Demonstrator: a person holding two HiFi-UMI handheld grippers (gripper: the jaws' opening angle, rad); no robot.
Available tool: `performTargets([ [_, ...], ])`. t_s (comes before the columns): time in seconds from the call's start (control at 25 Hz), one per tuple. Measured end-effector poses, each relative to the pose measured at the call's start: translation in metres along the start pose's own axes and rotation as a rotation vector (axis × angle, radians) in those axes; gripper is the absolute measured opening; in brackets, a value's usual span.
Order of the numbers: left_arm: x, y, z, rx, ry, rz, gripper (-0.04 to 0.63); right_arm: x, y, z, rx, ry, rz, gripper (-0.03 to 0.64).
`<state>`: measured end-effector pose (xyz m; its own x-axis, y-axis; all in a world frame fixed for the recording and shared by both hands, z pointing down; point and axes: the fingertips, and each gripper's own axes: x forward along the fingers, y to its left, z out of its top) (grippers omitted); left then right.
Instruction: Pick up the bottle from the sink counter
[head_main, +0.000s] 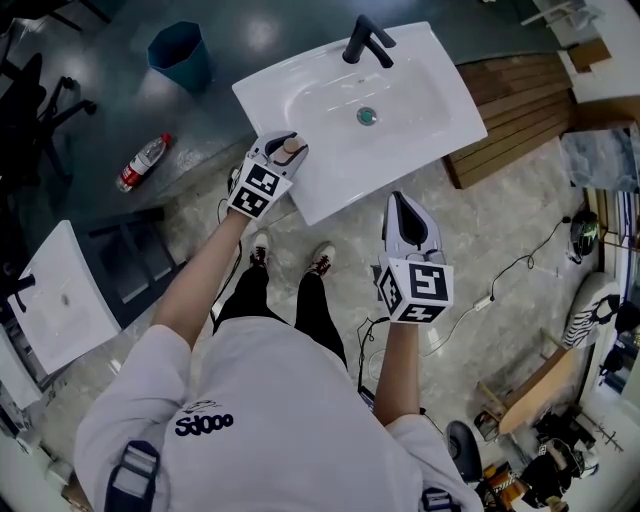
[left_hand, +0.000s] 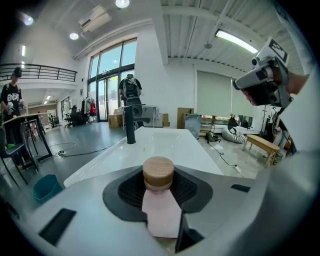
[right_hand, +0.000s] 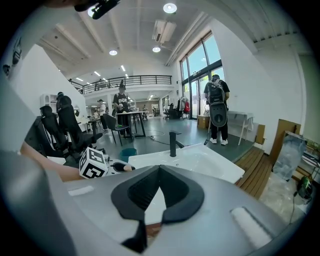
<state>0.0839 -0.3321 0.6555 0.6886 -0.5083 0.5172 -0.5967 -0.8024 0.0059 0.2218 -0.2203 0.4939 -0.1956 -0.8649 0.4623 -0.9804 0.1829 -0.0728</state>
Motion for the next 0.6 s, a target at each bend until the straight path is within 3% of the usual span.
performTargets([
  [0.24,-0.013,0.002,-0.005,-0.032,0.035,0.007,0.129,-0.005,-0.006,0.011,-0.005,-0.025,-0.016,0.011],
  [0.6,-0.047,-0.001,0.038,-0.035,-0.064,-0.012,0.129,-0.011,-0.012,0.036,-0.030,-0.077,-0.022,0.011],
])
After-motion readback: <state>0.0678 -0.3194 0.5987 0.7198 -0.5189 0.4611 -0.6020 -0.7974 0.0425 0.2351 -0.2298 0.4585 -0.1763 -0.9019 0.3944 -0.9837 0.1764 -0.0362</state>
